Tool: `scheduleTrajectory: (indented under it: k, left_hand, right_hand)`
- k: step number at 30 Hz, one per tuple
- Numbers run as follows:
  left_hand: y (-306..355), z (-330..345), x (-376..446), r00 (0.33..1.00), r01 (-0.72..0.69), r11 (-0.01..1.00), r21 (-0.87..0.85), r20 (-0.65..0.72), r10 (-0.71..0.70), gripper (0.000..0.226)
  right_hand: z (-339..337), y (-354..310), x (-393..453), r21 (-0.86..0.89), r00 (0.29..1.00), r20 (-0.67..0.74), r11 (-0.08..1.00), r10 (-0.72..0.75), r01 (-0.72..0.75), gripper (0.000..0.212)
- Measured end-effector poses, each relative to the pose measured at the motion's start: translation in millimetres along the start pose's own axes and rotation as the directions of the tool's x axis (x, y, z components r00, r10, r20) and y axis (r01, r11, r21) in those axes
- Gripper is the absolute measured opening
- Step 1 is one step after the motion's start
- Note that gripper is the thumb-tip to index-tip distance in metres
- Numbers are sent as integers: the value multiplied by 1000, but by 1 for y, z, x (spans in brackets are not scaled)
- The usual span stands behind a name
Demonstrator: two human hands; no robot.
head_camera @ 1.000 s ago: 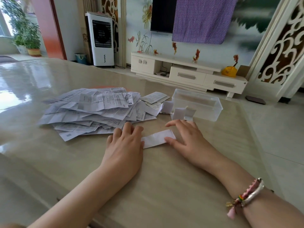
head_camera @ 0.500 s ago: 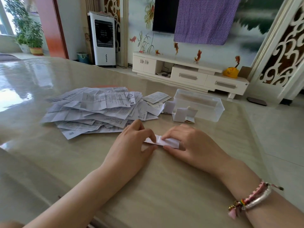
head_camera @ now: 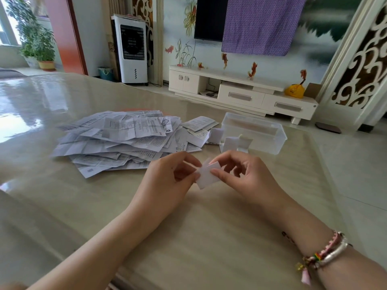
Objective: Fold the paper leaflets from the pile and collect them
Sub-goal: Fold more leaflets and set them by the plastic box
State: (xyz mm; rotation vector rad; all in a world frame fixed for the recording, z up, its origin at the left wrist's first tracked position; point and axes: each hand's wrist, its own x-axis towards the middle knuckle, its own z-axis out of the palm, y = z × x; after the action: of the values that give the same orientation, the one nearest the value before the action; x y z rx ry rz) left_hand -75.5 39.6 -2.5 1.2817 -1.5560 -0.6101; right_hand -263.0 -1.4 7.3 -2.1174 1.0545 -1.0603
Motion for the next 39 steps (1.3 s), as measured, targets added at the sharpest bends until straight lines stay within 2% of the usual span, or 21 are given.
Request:
scheduleTrajectory:
  k: [2, 4, 7, 10, 12, 15, 19, 21, 22, 24, 26, 28, 31, 33, 36, 39]
  left_hand:
    - [3, 1, -1, 999, 41, 996, -80, 37, -38, 32]
    - [5, 2, -1, 995, 77, 989, -125, 69, -68, 39]
    - [5, 2, 4, 988, 143, 973, -180, 90, -129, 44]
    - [7, 3, 8, 967, 241, 939, -247, 145, -210, 37]
    - [13, 4, 10, 946, 308, 902, -302, 197, -257, 22]
    - [17, 7, 14, 933, 353, 878, -323, 188, -306, 16]
    - [14, 11, 20, 931, 364, 883, -297, 150, -333, 9]
    - [12, 12, 24, 936, 353, 889, -292, 124, -330, 7]
    - [10, 13, 27, 937, 348, 891, -291, 113, -329, 6]
    - [9, 14, 30, 937, 350, 891, -290, 102, -335, 5]
    - [9, 16, 32, 936, 353, 892, -281, 103, -338, 6]
    - [10, 17, 32, 937, 350, 898, -266, 113, -331, 8]
    - [11, 19, 31, 938, 346, 905, -247, 117, -326, 10]
    - [11, 18, 29, 939, 344, 907, -242, 114, -325, 10]
    - [11, 16, 27, 939, 345, 905, -248, 101, -330, 11]
    - [12, 11, 24, 942, 336, 911, -241, 86, -325, 13]
  right_hand:
    - [0, 2, 3, 23, 997, -40, 998, 65, -64, 23]
    - [-1, 5, 4, 52, 991, -16, 990, 130, -129, 30]
    - [-5, 3, 4, 174, 986, 57, 971, 157, -164, 11]
    - [-6, -1, 5, 324, 991, -4, 937, 136, -128, 17]
    - [-8, -3, 5, 390, 990, -46, 914, 137, -108, 19]
    - [-12, -2, 5, 336, 992, 4, 934, 129, -122, 9]
    - [-23, -5, 1, 214, 981, 148, 964, 127, -157, 8]
    - [-26, -6, 1, 168, 975, 156, 969, 158, -184, 9]
    - [-28, -5, 2, 159, 974, 109, 964, 196, -212, 9]
    - [-35, 4, 5, 160, 950, -77, 944, 303, -288, 11]
    - [-45, 21, 10, 126, 880, -272, 921, 390, -369, 11]
    - [-53, 43, 13, 63, 824, -373, 898, 426, -435, 8]
    - [-57, 69, 18, 23, 794, -386, 865, 470, -501, 13]
    - [-54, 77, 21, -25, 791, -392, 854, 469, -519, 10]
    - [-49, 76, 23, -193, 824, -392, 839, 409, -508, 6]
    - [-48, 71, 19, -240, 846, -418, 858, 330, -453, 4]
